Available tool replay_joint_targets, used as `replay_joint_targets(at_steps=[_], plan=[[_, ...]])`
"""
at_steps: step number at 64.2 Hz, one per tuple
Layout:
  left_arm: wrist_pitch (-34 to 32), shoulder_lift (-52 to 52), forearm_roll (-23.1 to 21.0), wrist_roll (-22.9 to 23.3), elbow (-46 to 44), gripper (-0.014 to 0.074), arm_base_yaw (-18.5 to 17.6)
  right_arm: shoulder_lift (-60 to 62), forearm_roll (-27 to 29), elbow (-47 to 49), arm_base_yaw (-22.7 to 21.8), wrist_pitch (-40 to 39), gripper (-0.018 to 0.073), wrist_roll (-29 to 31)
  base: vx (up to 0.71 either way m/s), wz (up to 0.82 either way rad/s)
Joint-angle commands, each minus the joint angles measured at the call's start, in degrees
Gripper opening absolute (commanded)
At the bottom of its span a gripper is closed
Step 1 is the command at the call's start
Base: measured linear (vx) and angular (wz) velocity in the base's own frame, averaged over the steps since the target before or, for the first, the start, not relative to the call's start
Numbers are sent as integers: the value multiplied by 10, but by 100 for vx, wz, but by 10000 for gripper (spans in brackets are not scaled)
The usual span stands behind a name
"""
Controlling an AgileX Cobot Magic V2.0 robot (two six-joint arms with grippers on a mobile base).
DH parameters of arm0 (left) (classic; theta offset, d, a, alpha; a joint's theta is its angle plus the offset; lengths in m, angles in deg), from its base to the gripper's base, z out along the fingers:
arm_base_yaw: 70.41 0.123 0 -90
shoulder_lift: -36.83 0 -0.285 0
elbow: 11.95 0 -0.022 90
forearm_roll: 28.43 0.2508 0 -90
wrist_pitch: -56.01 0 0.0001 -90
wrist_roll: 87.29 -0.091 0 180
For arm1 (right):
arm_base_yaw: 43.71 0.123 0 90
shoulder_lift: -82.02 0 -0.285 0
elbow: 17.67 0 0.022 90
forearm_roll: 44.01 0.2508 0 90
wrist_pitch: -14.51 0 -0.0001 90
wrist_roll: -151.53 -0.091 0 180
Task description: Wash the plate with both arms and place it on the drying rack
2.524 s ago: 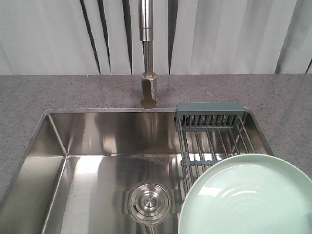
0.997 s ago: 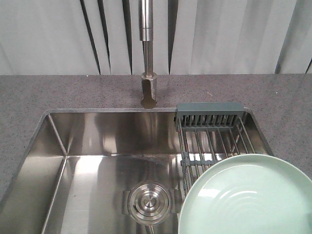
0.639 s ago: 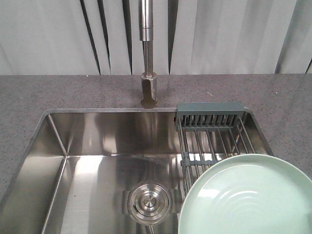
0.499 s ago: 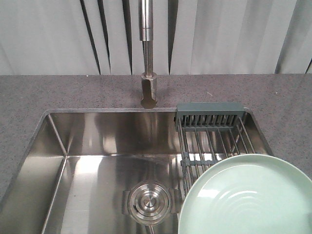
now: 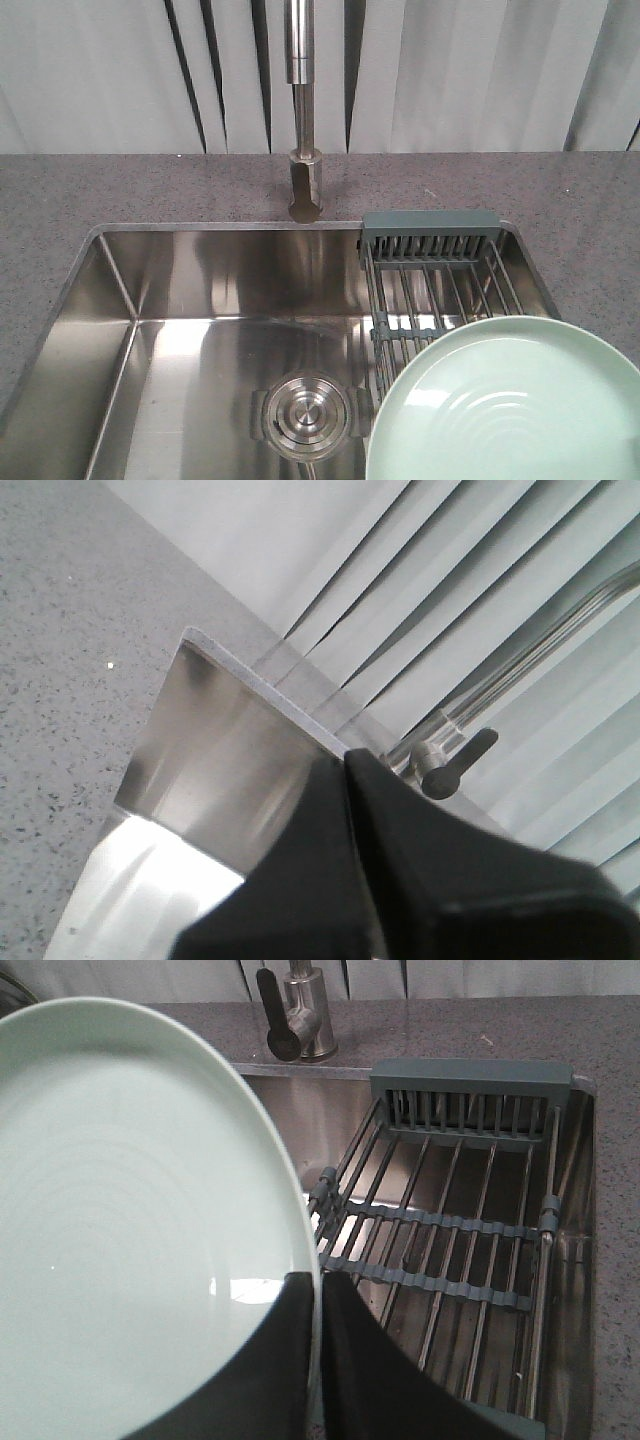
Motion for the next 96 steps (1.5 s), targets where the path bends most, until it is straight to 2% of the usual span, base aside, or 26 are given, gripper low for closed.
replay_joint_targets(at_steps=[1, 9, 12, 16, 20, 24, 33, 39, 47, 51, 56, 62, 77, 82, 86, 91, 96], plan=[[-66, -7, -54, 29, -16, -6, -5, -6, 6, 15, -2, -45, -1, 2, 0, 0], [-91, -7, -164, 68, -18, -6, -5, -6, 6, 15, -2, -45, -1, 2, 0, 0], [-93, -7, -215, 67, -23, -6, -5, -6, 6, 15, -2, -45, -1, 2, 0, 0], [-91, -7, -256, 60, -44, -6, -5, -6, 6, 15, -2, -45, -1, 2, 0, 0], [-89, -7, -262, 59, -72, -6, -5, -6, 6, 15, -2, -45, -1, 2, 0, 0], [-82, -7, -249, 39, -111, -6, -5, -6, 6, 15, -2, -45, -1, 2, 0, 0], [-63, 0, -220, -65, -199, -6, -5, -6, 6, 15, -2, -45, -1, 2, 0, 0], [-17, 35, -222, -119, -251, -6, -5, -6, 6, 15, -2, -45, -1, 2, 0, 0], [69, 128, -225, -177, -305, -6, -5, -6, 6, 15, -2, -45, -1, 2, 0, 0], [92, 177, -235, -208, -329, -6, -5, -6, 6, 15, -2, -45, -1, 2, 0, 0], [107, 240, -261, -281, -355, -6, -5, -6, 6, 15, -2, -45, -1, 2, 0, 0], [123, 323, -333, -378, -388, -6, -5, -6, 6, 15, -2, -45, -1, 2, 0, 0], [196, 531, -575, -703, -471, -6, -5, -6, 6, 15, -2, -45, -1, 2, 0, 0], [230, 593, -650, -798, -498, -3, -5, -6, 6, 15, -2, -45, -1, 2, 0, 0], [257, 642, -694, -864, -522, 1, -5, -6, 6, 15, -2, -45, -1, 2, 0, 0], [309, 705, -737, -922, -556, 24, -5, -6, 6, 15, -2, -45, -1, 2, 0, 0], [358, 762, -751, -939, -591, 78, -5, -6, 6, 15, -2, -45, -1, 2, 0, 0]])
